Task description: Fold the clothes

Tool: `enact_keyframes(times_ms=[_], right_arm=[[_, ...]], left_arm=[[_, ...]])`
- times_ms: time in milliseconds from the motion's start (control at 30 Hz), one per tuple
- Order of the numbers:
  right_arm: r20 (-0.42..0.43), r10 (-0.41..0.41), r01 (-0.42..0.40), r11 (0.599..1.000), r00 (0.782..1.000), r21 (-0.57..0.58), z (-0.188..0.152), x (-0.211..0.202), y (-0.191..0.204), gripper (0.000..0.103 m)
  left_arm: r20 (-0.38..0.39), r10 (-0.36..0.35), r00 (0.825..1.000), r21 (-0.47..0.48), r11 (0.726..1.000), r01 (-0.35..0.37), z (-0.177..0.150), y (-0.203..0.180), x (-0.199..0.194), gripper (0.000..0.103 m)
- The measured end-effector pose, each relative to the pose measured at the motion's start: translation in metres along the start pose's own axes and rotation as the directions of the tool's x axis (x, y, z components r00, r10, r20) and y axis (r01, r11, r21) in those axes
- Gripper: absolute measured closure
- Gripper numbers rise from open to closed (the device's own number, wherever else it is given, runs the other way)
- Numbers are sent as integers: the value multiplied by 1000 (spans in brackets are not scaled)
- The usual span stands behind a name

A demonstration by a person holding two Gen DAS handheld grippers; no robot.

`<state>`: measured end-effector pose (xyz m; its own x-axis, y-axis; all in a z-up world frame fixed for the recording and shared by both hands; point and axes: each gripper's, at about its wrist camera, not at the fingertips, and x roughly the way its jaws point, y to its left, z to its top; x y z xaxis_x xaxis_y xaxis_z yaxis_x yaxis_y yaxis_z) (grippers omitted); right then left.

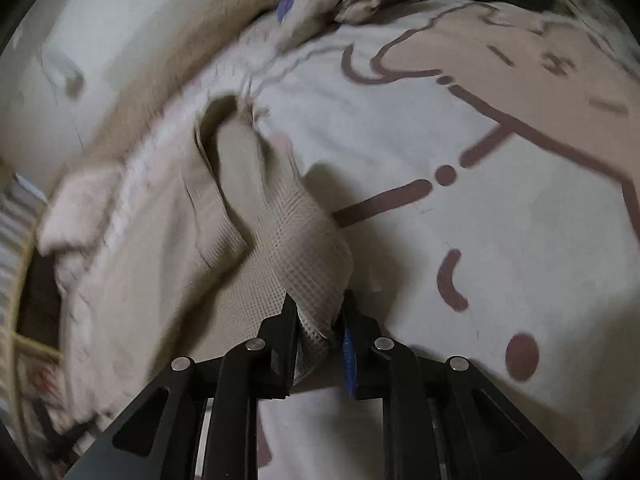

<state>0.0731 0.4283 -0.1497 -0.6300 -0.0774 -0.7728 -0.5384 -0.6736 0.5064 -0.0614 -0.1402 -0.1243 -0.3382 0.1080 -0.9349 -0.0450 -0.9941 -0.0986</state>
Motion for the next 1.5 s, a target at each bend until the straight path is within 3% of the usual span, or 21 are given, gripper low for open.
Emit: enact_keyframes(times_ms=[100,167,233,300,367,433,533,667,800,867,967,1033,1133,1233,1300,1333,1367,1433,1500], right_arm=[[19,-8,7,999,1000,43,-3,-21,-3,56],[86,-55,52,998,995,43,-8,-43,0,23],[183,-104,99,994,978,36,-16,-72,6,22],[197,-3,-1,1000,980,21,-25,-86,16,22],[131,160,-166,986,978,32,-33,-80,31,22],[76,271,-275,959,960,61,-37,-64,41,22],[-3,368,-365,923,930,124,-37,-26,58,22],[-48,390,-378,911,920,166,-39,8,69,22],[-75,363,-345,921,929,180,-42,18,66,23],[-75,362,-345,923,929,172,-44,16,66,23],[-82,368,-351,922,926,164,-46,16,69,23],[-94,378,-361,919,921,160,-44,19,75,23],[-140,394,-369,913,909,171,-42,30,85,23],[-176,341,-317,936,923,154,-45,41,96,46],[-195,342,-315,936,919,156,-49,48,98,59],[-206,347,-318,934,915,161,-50,51,99,68],[-210,342,-311,936,916,167,-51,54,98,79],[-207,329,-295,939,921,179,-52,56,94,94],[-188,334,-303,937,924,176,-51,48,90,96]], left_arm=[[82,93,992,63,993,-98,-5,-9,-21,63],[165,144,976,102,981,-162,-9,-17,-42,63],[213,85,973,128,985,-114,-12,-27,-63,59],[207,-49,977,132,991,21,-12,-38,-76,51],[181,-157,971,124,983,136,-12,-48,-79,47],[138,-246,959,101,967,233,-7,-66,-68,47],[75,-290,954,51,957,287,4,-90,-39,47],[-53,-382,922,-86,922,377,9,-93,1,47],[-112,-441,891,-206,887,413,0,-83,17,47],[-115,-485,867,-252,858,447,-4,-77,15,46],[-120,-561,819,-331,800,500,-3,-69,20,37],[-119,-579,807,-363,782,507,1,-69,23,32],[-109,-573,813,-361,784,504,8,-78,24,26],[-110,-557,823,-348,797,493,15,-88,28,27],[-114,-545,831,-335,808,484,18,-95,31,28],[-110,-528,842,-322,821,472,19,-100,33,34],[-106,-507,855,-312,834,456,19,-102,34,43],[-95,-466,880,-305,855,419,16,-99,34,89],[-68,-496,865,-337,828,448,11,-90,32,95]])
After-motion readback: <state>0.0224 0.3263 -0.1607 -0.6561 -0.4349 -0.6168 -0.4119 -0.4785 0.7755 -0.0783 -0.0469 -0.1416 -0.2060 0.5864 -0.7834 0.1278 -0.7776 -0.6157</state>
